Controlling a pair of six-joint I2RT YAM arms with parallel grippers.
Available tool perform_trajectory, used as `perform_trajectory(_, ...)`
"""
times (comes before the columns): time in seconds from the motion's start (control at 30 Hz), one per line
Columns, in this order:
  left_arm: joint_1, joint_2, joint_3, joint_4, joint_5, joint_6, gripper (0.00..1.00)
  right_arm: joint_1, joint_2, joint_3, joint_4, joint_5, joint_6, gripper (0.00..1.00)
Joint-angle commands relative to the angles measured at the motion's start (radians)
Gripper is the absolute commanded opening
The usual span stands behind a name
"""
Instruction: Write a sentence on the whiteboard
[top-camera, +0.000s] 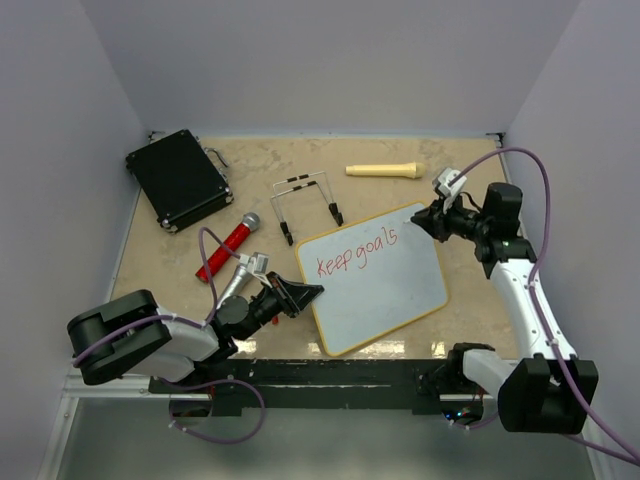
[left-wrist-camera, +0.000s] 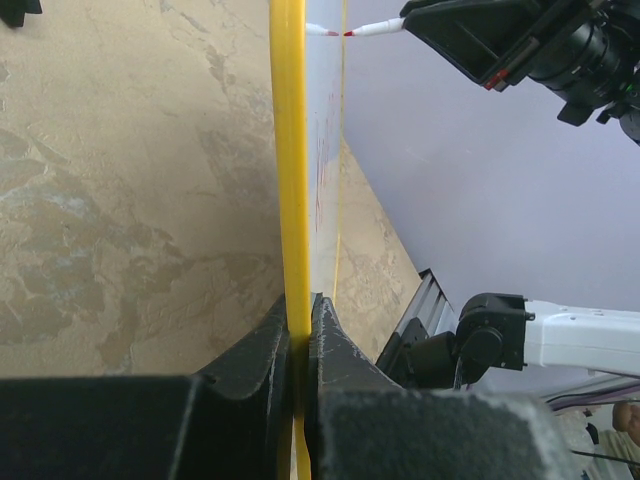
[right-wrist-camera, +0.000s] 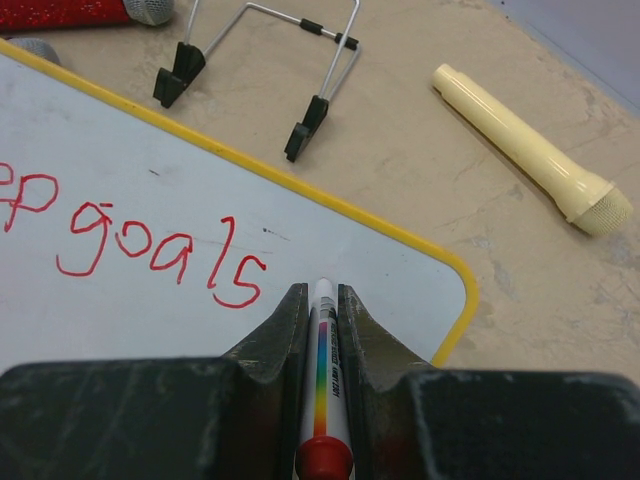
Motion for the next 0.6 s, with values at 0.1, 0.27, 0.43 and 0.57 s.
perform_trajectory(0.1, -0.001, 0.019, 0.009, 0.057, 0.014, 0.086, 0.0, -0.002, 0.04, 0.018, -0.016, 0.034, -0.027, 0.0)
perform_trajectory(0.27, -0.001, 0.019, 0.005, 0.058, 0.013, 0.083, 0.0, -0.004, -0.025, 0.038, -0.043, 0.0, -0.038, 0.0)
perform_trajectory(0.43, -0.001, 0.013, -0.001, 0.057, 0.01, 0.082, 0.0, -0.005, -0.084, -0.003, 0.013, -0.001, 0.005, 0.0)
perform_trajectory(0.57, -0.001, 0.015, 0.001, 0.06, 0.013, 0.082, 0.0, -0.004, -0.013, 0.031, -0.079, -0.016, -0.061, 0.0)
